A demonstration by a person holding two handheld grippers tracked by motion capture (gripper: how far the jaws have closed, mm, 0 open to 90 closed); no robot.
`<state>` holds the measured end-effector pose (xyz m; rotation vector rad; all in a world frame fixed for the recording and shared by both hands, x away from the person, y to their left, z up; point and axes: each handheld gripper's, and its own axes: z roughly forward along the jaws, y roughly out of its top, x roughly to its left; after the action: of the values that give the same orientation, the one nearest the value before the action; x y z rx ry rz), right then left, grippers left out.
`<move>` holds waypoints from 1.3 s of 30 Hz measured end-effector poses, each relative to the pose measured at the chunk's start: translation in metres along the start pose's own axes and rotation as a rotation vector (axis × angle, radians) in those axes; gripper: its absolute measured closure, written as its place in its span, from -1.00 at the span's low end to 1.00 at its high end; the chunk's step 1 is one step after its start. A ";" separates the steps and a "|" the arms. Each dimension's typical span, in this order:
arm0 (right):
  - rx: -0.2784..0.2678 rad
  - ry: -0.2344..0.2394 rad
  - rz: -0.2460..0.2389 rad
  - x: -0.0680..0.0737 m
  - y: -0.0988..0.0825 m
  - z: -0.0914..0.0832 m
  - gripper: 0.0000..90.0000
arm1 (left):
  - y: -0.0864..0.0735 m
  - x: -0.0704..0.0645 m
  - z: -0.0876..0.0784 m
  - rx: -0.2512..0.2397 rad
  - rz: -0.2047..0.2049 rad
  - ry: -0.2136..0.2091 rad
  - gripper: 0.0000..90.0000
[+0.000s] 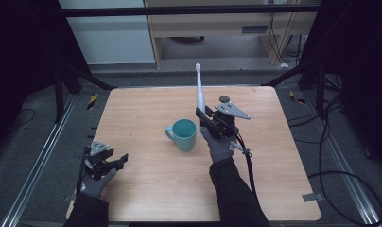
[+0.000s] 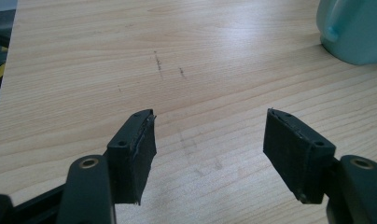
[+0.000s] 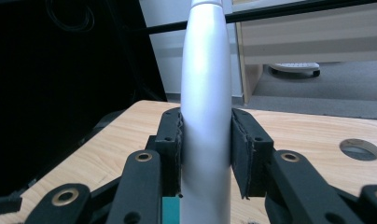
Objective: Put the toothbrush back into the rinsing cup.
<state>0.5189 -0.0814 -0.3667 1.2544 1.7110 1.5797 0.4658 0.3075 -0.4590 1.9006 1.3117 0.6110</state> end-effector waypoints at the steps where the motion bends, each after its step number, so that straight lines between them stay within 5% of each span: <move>1: -0.002 0.002 0.004 0.001 0.000 0.002 0.48 | 0.000 0.000 0.000 0.002 0.001 -0.001 -0.26; 19: -0.027 0.020 0.030 0.022 -0.009 0.048 0.47 | 0.000 0.000 0.000 -0.005 0.001 -0.003 -0.24; 39: 0.081 -0.028 -0.004 0.021 -0.043 0.079 0.47 | 0.000 0.001 0.000 -0.003 -0.001 -0.005 -0.24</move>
<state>0.5635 -0.0196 -0.4199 1.3048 1.7749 1.4973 0.4663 0.3085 -0.4589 1.8980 1.3079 0.6074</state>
